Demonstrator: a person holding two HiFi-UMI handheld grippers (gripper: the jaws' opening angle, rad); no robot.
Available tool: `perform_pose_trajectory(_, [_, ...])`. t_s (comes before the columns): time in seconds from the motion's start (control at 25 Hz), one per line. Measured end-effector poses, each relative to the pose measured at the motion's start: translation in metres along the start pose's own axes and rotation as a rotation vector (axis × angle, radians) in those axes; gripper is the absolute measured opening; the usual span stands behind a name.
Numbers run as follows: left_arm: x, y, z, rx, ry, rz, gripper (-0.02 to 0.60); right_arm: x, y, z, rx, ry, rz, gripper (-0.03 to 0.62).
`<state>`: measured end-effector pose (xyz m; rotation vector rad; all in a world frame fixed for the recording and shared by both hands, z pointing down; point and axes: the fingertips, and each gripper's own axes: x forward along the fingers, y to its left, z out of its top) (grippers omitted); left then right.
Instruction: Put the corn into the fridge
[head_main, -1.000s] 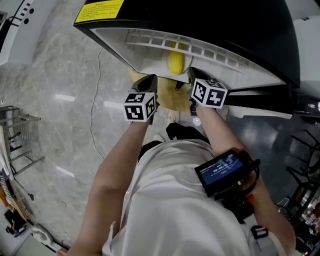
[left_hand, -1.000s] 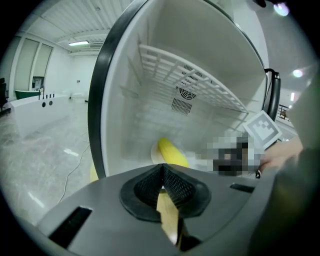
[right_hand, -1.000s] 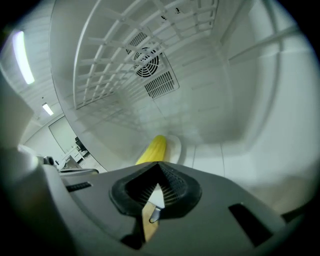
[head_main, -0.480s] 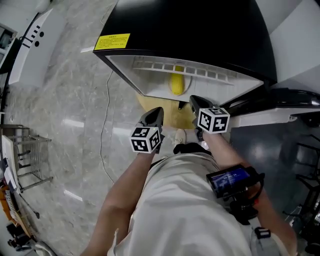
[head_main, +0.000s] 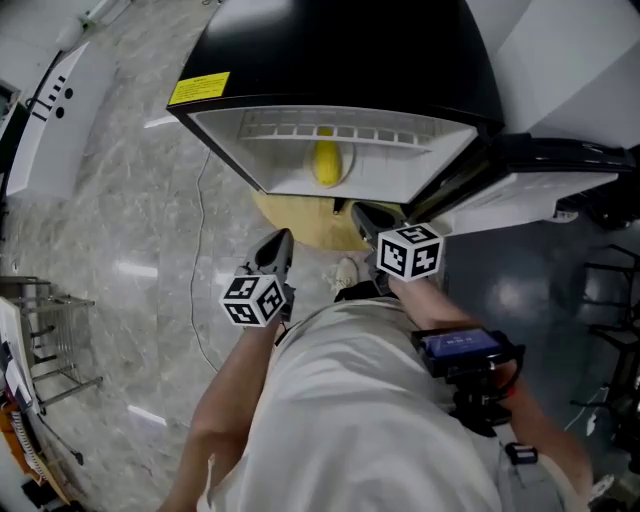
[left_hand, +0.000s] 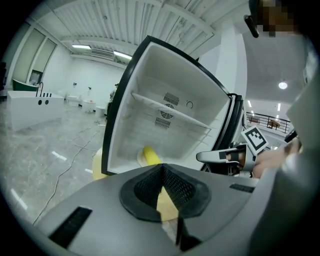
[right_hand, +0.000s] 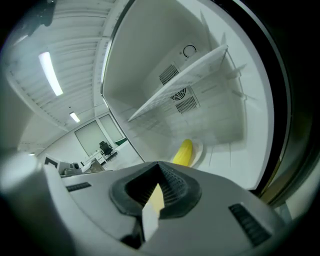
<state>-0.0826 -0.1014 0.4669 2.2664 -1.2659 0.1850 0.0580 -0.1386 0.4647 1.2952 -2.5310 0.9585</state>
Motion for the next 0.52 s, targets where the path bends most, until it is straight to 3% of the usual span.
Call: perform_pose_trajectory(0.52, [-0.013, -0.025, 0.005, 0.011, -0.033, -0.024, 0.008, -0.029, 0.020, -0.002, -0.051, -0.004, 0.016, 0.008])
